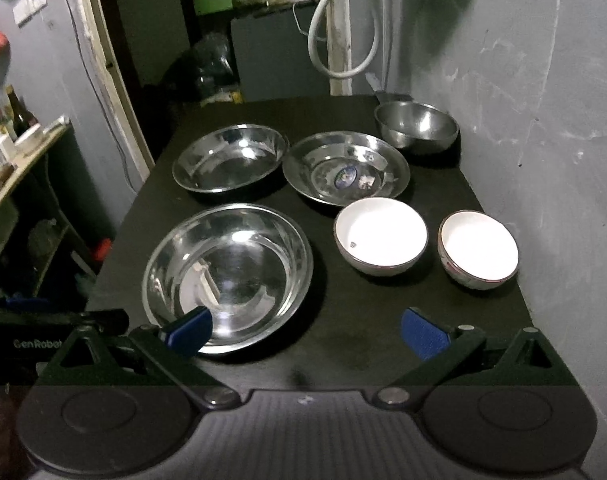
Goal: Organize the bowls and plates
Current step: 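Move both tools forward toward the largest steel plate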
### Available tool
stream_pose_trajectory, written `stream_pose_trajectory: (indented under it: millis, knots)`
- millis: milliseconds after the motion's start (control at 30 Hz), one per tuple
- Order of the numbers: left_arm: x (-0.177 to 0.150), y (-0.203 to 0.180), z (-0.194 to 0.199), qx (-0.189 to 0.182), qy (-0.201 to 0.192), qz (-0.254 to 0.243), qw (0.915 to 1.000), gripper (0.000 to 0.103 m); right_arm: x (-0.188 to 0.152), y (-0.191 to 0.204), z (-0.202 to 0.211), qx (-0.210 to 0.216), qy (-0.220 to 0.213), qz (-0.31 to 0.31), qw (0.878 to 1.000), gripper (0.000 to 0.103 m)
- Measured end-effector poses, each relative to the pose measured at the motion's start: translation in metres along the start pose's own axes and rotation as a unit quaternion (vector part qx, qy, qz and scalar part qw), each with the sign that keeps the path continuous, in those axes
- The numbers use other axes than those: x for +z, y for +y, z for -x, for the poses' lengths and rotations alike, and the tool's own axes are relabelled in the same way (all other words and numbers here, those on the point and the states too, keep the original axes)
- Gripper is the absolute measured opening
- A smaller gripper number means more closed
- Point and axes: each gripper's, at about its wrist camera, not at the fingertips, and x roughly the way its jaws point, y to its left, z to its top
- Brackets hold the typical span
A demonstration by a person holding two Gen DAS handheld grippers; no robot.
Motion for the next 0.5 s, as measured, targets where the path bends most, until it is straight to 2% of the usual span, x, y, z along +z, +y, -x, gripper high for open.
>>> stream_pose_trajectory:
  millis: [267, 500]
  knots:
    - [0.013, 0.002, -0.004, 0.015, 0.016, 0.008, 0.9997, 0.102, 0.008, 0.000, -0.014, -0.015, 0.041, 0.008, 0.999, 0.103]
    - [0.025, 0.001, -0.005, 0.026, 0.014, 0.012, 0.9995, 0.102, 0.015, -0.001, -0.019, -0.009, 0.051, 0.008, 0.999, 0.103]
